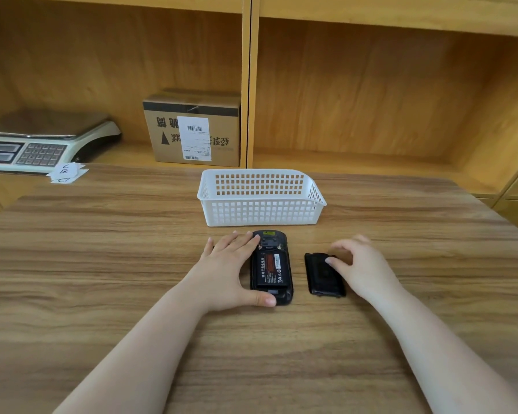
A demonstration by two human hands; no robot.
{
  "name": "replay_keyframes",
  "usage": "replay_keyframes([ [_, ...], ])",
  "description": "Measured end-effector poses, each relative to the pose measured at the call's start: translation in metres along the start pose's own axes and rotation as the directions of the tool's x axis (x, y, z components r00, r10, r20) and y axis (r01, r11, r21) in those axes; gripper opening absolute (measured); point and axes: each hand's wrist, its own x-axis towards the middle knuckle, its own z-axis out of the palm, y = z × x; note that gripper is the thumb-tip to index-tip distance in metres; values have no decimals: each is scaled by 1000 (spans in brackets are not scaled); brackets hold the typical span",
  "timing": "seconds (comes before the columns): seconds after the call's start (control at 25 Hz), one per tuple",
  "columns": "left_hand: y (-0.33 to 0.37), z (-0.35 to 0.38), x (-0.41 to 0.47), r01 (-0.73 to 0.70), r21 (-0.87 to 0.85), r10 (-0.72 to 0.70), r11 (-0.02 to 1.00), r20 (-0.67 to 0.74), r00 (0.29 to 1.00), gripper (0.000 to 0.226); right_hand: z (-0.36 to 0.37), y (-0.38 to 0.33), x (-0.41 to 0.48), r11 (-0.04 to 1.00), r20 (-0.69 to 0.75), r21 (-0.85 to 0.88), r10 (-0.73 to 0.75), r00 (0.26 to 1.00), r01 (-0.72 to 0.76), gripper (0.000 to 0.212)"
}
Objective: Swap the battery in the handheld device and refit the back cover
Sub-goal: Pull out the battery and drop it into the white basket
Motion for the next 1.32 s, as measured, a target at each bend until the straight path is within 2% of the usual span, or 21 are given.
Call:
replay_keyframes([
  [0.08,0,0,1,4,-4,-4,1000,15,1000,130,-7,-8,0,984,-140,35,-168,976,175,35],
  [0.12,1,0,2,5,-3,-5,1000,19,1000,131,-11,-15,2,964,-138,91,-238,961,251,38],
  [0.24,-1,2,3,5,8,-6,1000,18,1000,132,-8,-38,4,906,149,236,-390,908,351,54],
  [0.32,-2,3,3,-2,9,2,1000,10,1000,131,10,-45,1,878,266,292,-456,849,380,69],
  [0.44,-5,2,4,-31,-21,31,999,4,1000,128,28,-42,-2,884,301,351,-419,856,309,83],
  [0.64,-14,-1,10,-19,-119,12,993,-56,998,108,27,-42,3,911,356,297,-383,852,285,84],
  [0.92,-13,-1,10,-28,-164,17,986,-68,998,93,24,-42,5,932,311,94,-362,879,350,84],
  [1.08,-15,1,11,-25,-170,16,985,-54,998,93,24,-34,6,928,354,192,-369,860,319,84],
  [1.2,-13,-2,11,-33,-108,30,994,-28,999,92,23,-33,7,924,366,90,-379,850,373,80],
  [1.32,-11,-3,12,-50,-41,49,998,-37,998,86,22,-36,5,875,372,-39,-436,819,483,79],
])
